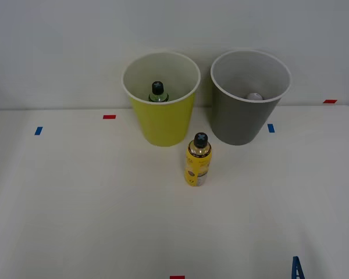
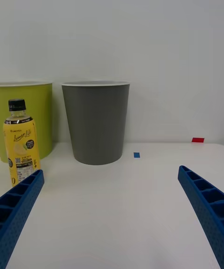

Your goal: Put cans in the gray bin, plastic bottles in the light green bin

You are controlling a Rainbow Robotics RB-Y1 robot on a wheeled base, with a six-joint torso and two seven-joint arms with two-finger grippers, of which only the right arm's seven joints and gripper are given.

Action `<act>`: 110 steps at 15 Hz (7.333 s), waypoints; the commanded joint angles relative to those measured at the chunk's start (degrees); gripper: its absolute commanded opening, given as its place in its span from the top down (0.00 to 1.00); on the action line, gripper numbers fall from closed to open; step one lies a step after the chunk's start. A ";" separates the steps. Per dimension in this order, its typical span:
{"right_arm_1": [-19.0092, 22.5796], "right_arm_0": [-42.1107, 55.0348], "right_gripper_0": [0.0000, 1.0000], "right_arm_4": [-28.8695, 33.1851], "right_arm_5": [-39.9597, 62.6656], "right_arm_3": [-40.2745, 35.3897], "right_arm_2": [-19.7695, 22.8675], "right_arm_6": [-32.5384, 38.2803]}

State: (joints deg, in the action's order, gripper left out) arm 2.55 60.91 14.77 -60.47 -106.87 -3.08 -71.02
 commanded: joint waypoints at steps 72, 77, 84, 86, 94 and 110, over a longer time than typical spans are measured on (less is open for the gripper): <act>6.24 -24.34 0.00 2.29 24.43 3.25 -15.29 -6.33; 2.37 -33.13 0.00 4.31 36.65 3.34 -17.93 -6.50; -2.29 -41.66 0.00 6.42 46.32 6.24 -18.11 -6.86; -3.55 -43.94 0.00 6.86 43.77 10.63 -16.17 -6.94; -3.55 -48.95 0.00 7.65 49.66 11.25 -16.17 -7.12; -3.55 -50.45 0.00 7.65 49.83 11.25 -16.35 -7.03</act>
State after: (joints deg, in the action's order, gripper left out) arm -1.00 10.48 22.38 -10.63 -95.65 -19.74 -77.88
